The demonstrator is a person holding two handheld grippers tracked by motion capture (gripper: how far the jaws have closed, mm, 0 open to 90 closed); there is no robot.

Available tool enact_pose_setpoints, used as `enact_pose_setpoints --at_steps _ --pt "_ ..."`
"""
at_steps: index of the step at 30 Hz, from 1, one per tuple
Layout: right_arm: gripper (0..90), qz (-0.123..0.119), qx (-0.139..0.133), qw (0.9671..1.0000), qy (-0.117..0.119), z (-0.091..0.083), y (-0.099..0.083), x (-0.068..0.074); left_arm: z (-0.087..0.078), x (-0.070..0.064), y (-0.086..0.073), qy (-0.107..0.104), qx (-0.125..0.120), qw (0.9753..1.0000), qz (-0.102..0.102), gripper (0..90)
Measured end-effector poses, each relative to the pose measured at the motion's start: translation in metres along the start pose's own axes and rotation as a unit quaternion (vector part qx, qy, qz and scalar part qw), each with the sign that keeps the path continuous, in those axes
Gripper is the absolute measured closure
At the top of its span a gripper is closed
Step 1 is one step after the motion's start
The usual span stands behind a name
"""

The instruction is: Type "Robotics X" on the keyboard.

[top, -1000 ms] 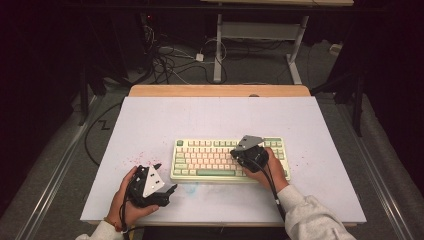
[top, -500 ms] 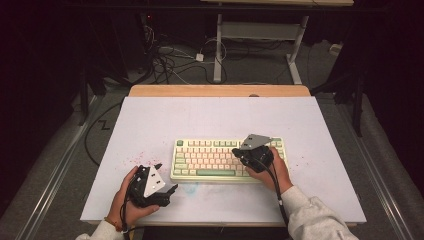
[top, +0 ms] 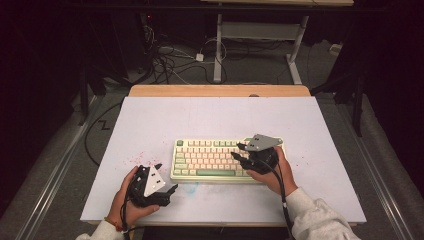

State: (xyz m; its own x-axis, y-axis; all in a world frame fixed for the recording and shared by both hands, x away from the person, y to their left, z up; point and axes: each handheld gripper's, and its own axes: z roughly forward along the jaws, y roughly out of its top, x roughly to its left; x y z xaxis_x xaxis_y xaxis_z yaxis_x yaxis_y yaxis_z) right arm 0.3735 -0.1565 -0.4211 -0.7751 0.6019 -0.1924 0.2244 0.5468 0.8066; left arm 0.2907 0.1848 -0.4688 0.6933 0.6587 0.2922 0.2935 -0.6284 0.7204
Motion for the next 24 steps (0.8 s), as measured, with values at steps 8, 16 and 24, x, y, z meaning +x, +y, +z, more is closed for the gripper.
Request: enact_pose_setpoints --at_steps 8,16,24 --pt "35.3 -0.01 -0.031 0.9995 0.001 -0.012 0.001 0.005 0.0 0.0 0.0 0.001 0.0 1.0 -0.004 17.5" --pt "25.9 -0.018 -0.046 0.9987 -0.014 -0.026 -0.001 0.013 -0.004 0.001 0.002 0.003 -0.013 0.9994 -0.031 22.2" --pt "23.6 -0.021 -0.06 0.997 -0.044 -0.047 -0.019 0.015 -0.01 0.006 0.005 -0.013 -0.024 0.9981 -0.056 40.7"
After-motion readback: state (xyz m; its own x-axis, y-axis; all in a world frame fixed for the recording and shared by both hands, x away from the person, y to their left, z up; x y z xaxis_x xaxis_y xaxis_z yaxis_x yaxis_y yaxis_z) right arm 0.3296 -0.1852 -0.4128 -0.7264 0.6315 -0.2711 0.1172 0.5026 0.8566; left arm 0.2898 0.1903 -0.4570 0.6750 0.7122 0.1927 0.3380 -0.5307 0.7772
